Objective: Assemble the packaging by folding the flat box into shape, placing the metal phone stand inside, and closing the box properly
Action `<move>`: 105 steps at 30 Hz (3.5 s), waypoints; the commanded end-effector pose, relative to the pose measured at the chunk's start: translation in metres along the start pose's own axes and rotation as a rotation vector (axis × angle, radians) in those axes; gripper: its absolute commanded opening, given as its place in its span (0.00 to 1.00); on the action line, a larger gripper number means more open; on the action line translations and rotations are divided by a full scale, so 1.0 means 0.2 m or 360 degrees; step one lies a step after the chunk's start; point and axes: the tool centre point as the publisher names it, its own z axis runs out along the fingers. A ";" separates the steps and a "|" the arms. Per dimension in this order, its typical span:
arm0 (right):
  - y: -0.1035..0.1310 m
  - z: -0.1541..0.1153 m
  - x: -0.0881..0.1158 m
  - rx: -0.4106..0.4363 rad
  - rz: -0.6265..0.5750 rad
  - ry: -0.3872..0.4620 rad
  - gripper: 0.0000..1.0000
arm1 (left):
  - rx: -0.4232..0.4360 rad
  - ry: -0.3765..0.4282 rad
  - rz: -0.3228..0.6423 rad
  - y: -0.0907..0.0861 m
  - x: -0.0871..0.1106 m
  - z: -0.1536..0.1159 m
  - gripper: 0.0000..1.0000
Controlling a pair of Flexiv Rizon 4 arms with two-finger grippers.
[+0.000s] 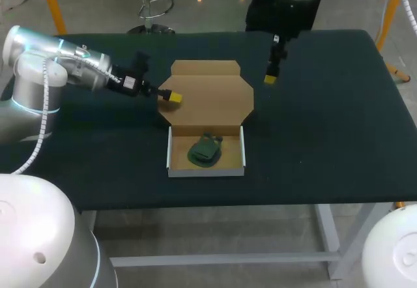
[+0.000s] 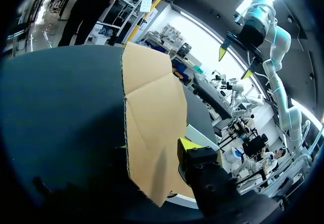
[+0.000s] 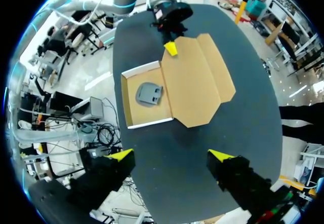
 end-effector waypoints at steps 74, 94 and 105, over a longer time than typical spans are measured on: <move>0.12 -0.09 0.04 -0.0001 -0.0102 -0.0157 1.00 | 0.0074 0.0059 0.0665 0.03 0.17 -0.02 0.00; 0.19 -0.08 0.04 -0.0014 -0.0168 -0.0146 1.00 | 0.0064 -0.0078 0.1021 0.08 0.25 -0.02 0.00; 0.21 -0.08 0.05 -0.0031 -0.0200 -0.0154 1.00 | 0.0026 -0.0146 0.1153 0.11 0.27 -0.01 0.00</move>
